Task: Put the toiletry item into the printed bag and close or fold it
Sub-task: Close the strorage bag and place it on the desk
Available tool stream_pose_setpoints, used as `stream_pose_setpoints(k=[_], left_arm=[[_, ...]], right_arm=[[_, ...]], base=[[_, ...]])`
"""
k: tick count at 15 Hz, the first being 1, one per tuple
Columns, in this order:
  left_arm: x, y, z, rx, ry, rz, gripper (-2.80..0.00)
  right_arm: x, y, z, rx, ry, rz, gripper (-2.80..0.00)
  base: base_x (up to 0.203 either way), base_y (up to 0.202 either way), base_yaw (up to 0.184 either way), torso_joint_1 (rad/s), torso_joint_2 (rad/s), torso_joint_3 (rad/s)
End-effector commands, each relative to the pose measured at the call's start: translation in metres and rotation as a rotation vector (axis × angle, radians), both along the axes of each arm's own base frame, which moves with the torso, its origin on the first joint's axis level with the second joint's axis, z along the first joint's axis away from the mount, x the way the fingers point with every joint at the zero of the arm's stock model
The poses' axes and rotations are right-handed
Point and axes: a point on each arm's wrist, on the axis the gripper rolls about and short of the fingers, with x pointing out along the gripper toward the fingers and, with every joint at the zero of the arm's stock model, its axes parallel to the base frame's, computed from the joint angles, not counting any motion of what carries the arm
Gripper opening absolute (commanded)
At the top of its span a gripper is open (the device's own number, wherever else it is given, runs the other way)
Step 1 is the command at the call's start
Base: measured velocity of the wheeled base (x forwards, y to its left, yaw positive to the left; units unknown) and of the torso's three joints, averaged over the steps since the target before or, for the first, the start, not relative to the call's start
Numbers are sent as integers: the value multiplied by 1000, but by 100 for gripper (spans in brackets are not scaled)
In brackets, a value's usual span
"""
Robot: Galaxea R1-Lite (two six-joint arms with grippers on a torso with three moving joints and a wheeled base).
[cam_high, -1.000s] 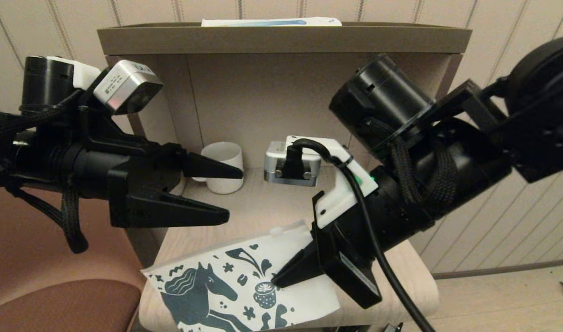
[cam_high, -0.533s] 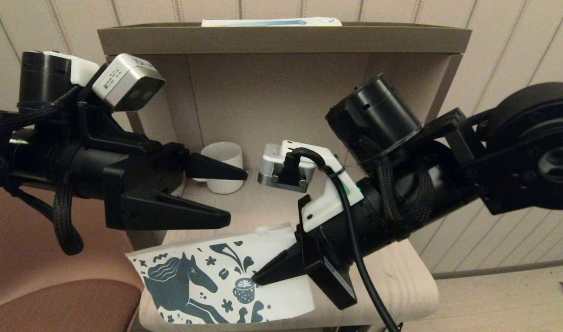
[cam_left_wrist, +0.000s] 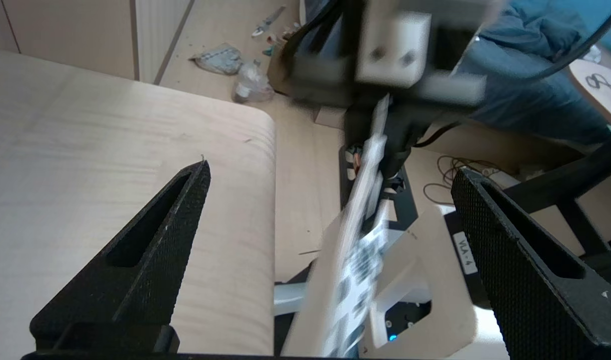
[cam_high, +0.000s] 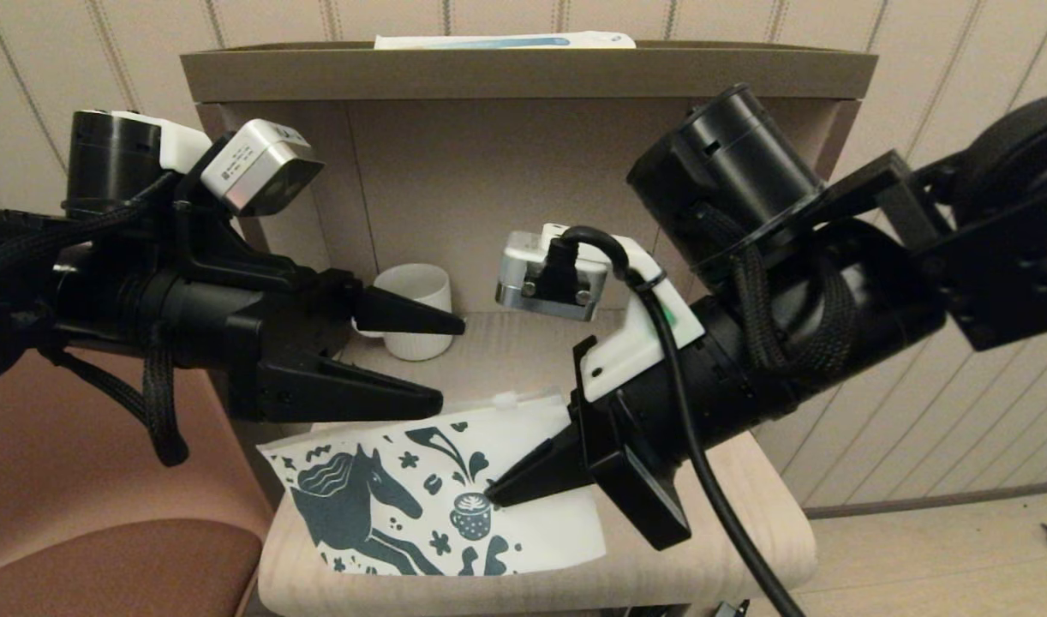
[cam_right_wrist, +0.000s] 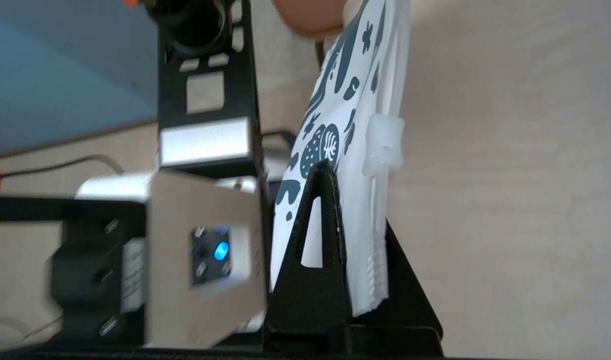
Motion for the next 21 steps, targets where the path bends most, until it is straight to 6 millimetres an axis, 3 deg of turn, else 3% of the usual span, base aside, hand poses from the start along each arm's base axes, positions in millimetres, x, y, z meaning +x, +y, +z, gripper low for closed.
stream_pose_setpoints(k=[1,8,21], left_arm=[[3,-1,-2,0,12,-7,0],[-5,2,12,-17,43,-9,0],[-8,3,11,-16,35,-5,0]], right_arm=[[-4,-4,11,-27,18,1,-280],[-1,7,13,22,50,56,-280],[1,8,17,33,41,46,-280]], base=[[0,0,0,0,0,0],[0,0,0,0,0,0],[0,0,0,0,0,0]])
